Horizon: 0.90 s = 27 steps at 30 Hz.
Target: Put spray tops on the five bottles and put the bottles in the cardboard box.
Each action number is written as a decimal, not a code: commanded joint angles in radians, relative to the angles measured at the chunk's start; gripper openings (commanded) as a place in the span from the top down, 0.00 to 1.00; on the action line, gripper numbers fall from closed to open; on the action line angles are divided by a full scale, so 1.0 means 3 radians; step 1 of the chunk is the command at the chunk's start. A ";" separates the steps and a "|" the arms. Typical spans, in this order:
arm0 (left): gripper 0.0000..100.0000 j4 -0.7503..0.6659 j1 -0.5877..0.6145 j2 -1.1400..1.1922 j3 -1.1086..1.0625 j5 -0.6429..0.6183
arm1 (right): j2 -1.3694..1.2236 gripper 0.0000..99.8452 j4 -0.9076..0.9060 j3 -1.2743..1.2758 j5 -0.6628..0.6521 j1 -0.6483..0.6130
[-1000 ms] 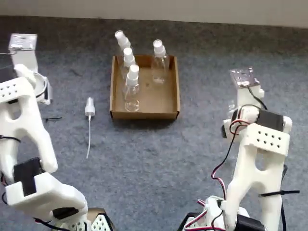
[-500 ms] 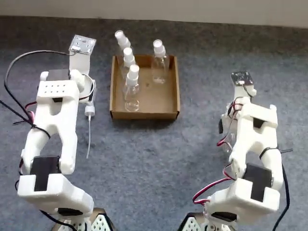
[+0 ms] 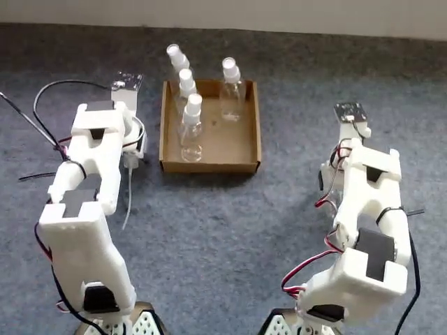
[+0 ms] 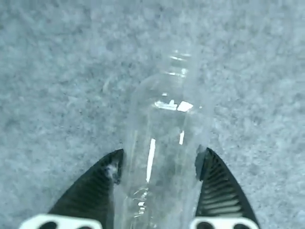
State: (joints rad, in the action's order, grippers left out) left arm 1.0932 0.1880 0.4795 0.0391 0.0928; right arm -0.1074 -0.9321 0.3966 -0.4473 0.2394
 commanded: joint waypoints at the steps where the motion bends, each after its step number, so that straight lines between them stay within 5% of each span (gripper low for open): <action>1: 0.82 -0.0036 0.0064 0.0038 0.0243 -0.0026 | 0.0018 0.88 0.0049 -0.0146 0.0015 0.0049; 12: 0.91 -0.0031 0.0043 0.0049 0.0187 -0.0020 | 0.0033 0.82 0.0033 -0.0146 0.0015 0.0125; 27: 0.97 0.0302 0.0105 -0.0003 0.0095 -0.0026 | 0.0038 0.78 -0.0713 -0.0570 -0.0118 0.0136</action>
State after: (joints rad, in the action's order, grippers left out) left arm 1.1531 0.1956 0.4964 0.0529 0.0898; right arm -0.1089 -1.1178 0.3092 -0.4672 0.2685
